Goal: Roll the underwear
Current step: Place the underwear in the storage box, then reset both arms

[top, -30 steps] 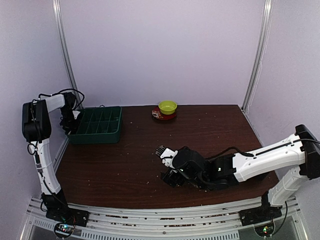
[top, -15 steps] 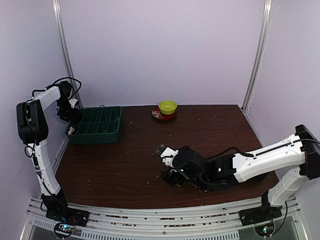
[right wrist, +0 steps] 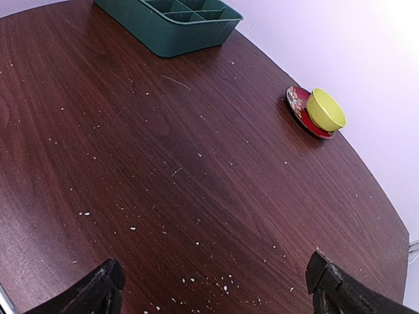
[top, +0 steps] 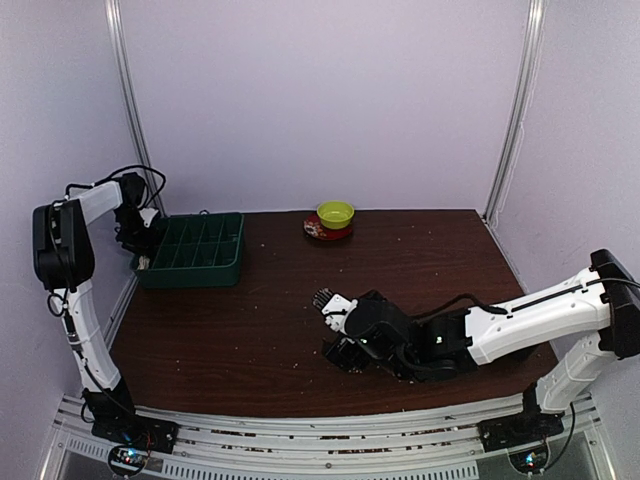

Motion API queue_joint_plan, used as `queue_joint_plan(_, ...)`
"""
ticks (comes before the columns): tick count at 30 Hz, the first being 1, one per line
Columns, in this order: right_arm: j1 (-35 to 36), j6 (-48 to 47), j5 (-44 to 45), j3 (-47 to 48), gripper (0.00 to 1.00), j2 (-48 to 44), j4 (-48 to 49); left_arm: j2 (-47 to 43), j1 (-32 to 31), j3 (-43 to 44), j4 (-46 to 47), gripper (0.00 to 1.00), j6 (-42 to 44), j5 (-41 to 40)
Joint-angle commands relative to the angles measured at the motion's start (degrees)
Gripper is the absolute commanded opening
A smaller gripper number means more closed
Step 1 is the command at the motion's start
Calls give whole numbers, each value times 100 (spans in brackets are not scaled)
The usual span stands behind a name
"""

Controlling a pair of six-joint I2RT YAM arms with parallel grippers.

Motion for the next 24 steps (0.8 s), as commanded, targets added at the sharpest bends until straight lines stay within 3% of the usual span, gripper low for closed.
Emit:
queue_joint_plan(1,-52,132,269,-127,100,-106,64,-554,28,-121,680,45,194,442)
queue_joint_plan(3,-257,338,183,-258,100,-244,151,-1032,22,-441,1079,58,285,863)
queue_joint_plan(4,-456,489,55,-352,100,-342,230,-1425,21,-668,1347,80,347,1134)
queue_joint_plan(5,-665,671,-142,-458,100,-449,312,-1735,19,-1056,1615,96,433,1397)
queue_joint_plan(9,-1608,1339,-845,-936,100,-887,706,-2826,-111,-2304,2725,98,658,2263)
queue_joint_plan(14,-2485,1780,-980,-1300,100,-1422,751,-4169,-508,-4155,4360,98,751,2913)
queue_joint_plan(19,-3164,1834,-835,-1455,100,-2060,453,-5501,-686,-5743,5837,98,578,3125)
queue_joint_plan(21,-3226,1756,-410,-1336,100,-2256,106,-5937,-685,-6171,6124,98,589,3094)
queue_joint_plan(24,-3425,1713,-528,-1050,100,-2391,-394,-6457,-687,-6555,6412,98,660,2947)
